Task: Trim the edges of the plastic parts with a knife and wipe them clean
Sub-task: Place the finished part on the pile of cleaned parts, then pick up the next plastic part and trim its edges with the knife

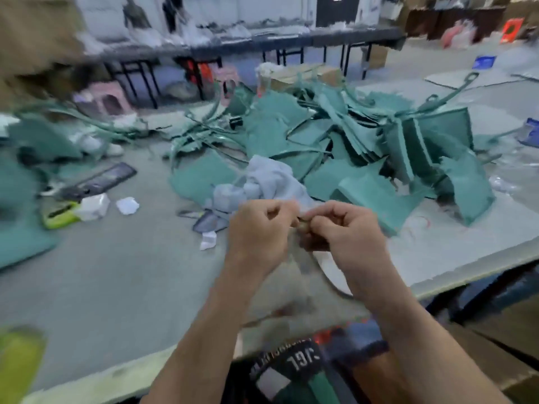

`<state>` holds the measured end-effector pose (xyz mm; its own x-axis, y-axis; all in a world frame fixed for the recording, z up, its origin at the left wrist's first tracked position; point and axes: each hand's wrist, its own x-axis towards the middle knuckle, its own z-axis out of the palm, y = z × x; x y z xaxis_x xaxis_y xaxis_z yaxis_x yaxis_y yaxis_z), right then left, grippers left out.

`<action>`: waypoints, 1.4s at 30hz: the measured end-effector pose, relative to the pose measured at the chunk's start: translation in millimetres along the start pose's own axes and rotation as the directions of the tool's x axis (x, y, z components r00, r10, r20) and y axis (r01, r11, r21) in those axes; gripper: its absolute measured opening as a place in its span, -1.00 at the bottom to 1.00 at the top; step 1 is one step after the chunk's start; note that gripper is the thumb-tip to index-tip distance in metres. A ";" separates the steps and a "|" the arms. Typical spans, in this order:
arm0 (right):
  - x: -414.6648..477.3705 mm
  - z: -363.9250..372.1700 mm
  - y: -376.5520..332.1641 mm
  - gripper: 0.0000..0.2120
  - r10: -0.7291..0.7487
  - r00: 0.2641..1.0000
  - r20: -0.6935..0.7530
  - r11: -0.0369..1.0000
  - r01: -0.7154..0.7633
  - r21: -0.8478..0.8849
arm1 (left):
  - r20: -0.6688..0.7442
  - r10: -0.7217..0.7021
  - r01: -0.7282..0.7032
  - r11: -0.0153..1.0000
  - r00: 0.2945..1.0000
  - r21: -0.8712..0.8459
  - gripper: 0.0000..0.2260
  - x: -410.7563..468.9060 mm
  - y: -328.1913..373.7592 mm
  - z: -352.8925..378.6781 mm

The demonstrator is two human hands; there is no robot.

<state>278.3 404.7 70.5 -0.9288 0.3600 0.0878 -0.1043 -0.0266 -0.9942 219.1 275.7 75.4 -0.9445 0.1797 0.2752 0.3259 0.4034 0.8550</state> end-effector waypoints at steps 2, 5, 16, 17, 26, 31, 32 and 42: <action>24.6 40.9 2.3 -0.70 -0.017 0.996 0.088 0.993 0.028 -0.119 | -0.160 -0.068 0.093 0.983 0.985 0.160 -0.62 15.1 -29.3 -35.7; 60.4 97.6 10.1 -0.76 -0.039 0.977 0.208 0.951 0.101 -0.294 | -0.354 -0.110 0.207 0.946 0.929 0.250 -0.69 30.9 -74.6 -79.2; 201.8 189.0 14.9 -0.78 0.007 0.975 0.222 0.345 0.206 -0.916 | -0.362 -0.265 0.346 0.920 0.894 0.181 -0.62 95.9 -172.8 -126.2; 209.8 188.5 17.7 -0.81 0.078 0.961 0.265 0.233 0.241 -0.942 | -0.370 -0.254 0.335 0.926 0.893 0.173 -0.60 100.1 -174.7 -125.8; 240.4 186.8 15.3 -0.77 -0.066 0.913 0.401 0.654 0.344 -0.674 | -0.430 -0.178 0.218 0.975 0.885 0.045 -0.37 101.3 -174.2 -124.5; 208.1 213.3 -35.2 -0.78 -0.404 0.612 0.679 0.442 0.781 -0.441 | -0.586 0.119 -0.034 0.988 0.802 0.153 -0.28 98.2 -160.1 -138.4; 199.4 221.6 -39.0 -0.74 -0.415 0.532 0.738 0.345 0.843 -0.414 | -0.597 0.151 -0.063 0.984 0.788 0.166 -0.33 96.8 -158.8 -139.4; 165.5 219.3 1.5 -0.75 -0.484 0.615 0.623 0.403 0.788 -0.464 | -0.536 0.230 0.078 0.868 0.812 0.490 -0.70 80.7 -164.6 -161.3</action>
<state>46.5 259.7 97.2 -0.7419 -0.3470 0.5737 -0.6092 0.7062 -0.3607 82.4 79.1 27.8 -0.7148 -0.2423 0.6560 0.2304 0.8041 0.5480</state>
